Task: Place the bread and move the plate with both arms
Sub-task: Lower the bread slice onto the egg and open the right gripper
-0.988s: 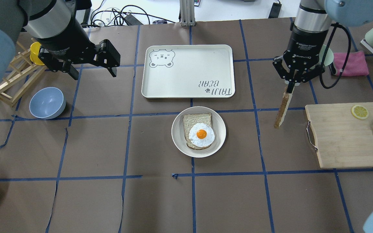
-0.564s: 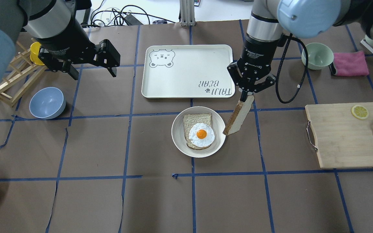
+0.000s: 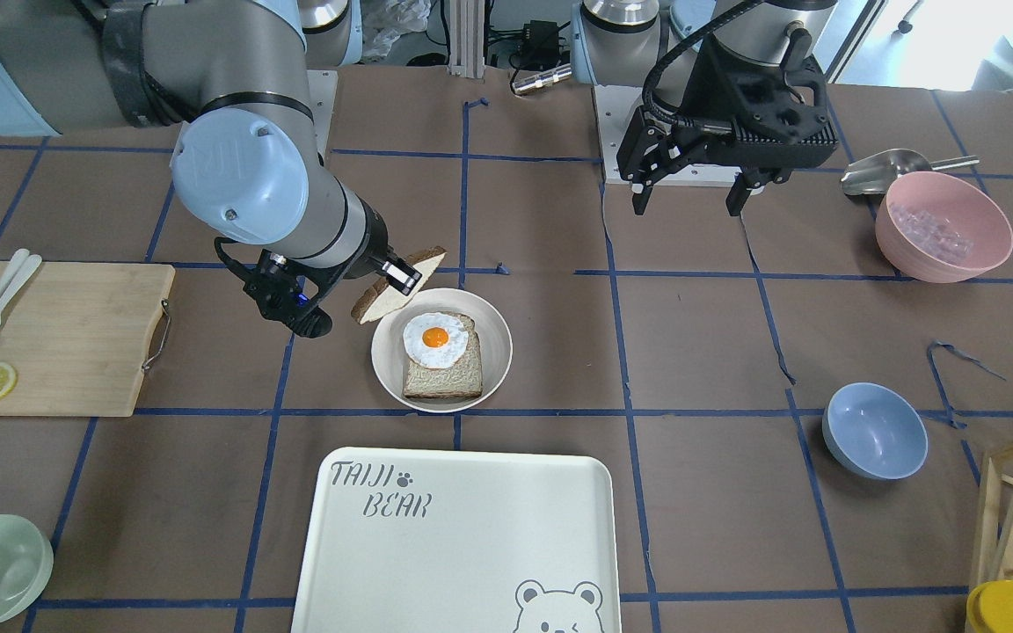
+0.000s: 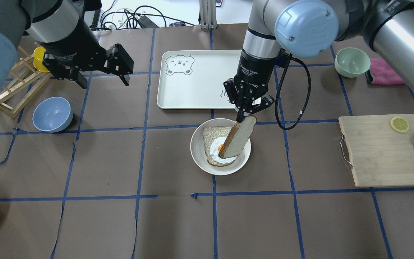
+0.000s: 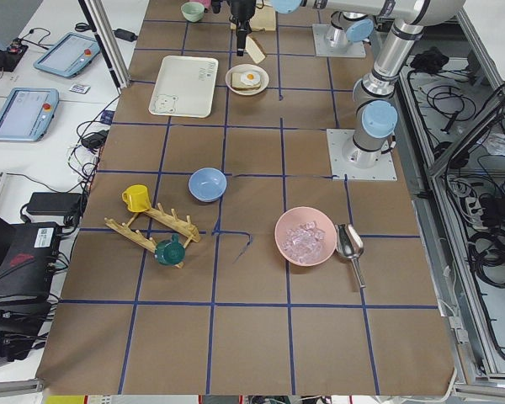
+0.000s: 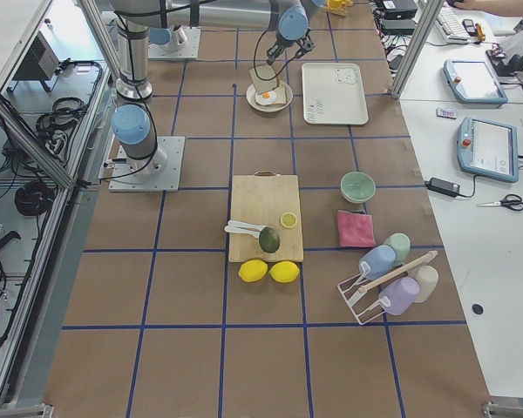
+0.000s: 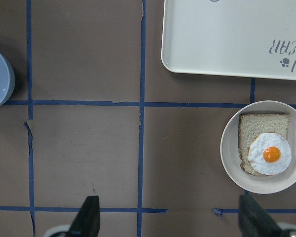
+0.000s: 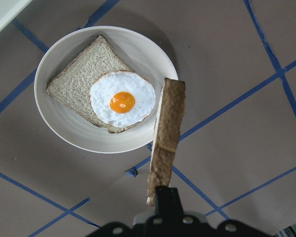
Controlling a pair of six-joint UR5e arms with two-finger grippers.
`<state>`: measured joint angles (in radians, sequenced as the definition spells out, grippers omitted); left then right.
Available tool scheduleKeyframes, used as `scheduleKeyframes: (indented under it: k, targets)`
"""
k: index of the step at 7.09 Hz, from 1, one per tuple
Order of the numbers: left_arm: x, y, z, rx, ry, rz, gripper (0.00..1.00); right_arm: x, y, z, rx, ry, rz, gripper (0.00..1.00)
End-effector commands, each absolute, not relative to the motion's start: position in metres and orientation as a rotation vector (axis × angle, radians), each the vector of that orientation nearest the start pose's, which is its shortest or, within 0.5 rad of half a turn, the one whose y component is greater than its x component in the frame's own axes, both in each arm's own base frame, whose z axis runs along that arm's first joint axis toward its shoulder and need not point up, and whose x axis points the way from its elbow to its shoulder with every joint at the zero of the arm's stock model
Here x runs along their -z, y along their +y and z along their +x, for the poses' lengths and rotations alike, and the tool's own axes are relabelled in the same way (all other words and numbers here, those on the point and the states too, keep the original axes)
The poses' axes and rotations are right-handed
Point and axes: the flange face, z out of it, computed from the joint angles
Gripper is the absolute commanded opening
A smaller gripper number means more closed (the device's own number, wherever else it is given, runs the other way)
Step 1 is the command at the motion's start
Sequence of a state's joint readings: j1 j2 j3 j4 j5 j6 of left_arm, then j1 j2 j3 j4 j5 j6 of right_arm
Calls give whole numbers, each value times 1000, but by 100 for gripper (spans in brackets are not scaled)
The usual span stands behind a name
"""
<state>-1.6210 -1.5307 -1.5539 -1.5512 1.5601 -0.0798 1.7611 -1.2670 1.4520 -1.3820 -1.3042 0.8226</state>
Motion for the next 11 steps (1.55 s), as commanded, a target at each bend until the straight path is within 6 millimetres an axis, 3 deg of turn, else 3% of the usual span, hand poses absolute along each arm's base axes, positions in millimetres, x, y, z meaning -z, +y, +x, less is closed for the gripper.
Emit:
scheduleKeyframes:
  k: [1,6,8,11]
  targets:
    - [-518,-474,-158,120,3155,-48,100,-349,-539,268,-715,2830,1016,0]
    - [-518,-474,-158,120,3155,-48,100,-320,-540,273,-746,2836,1007,0]
    - [-518,-474,-158,120,3153,-48,100,-293,-557,285,-696,2824,982,0]
    - [-518,-474,-159,120,3155,-43,100,-286,-573,297,-645,2726,1006,0]
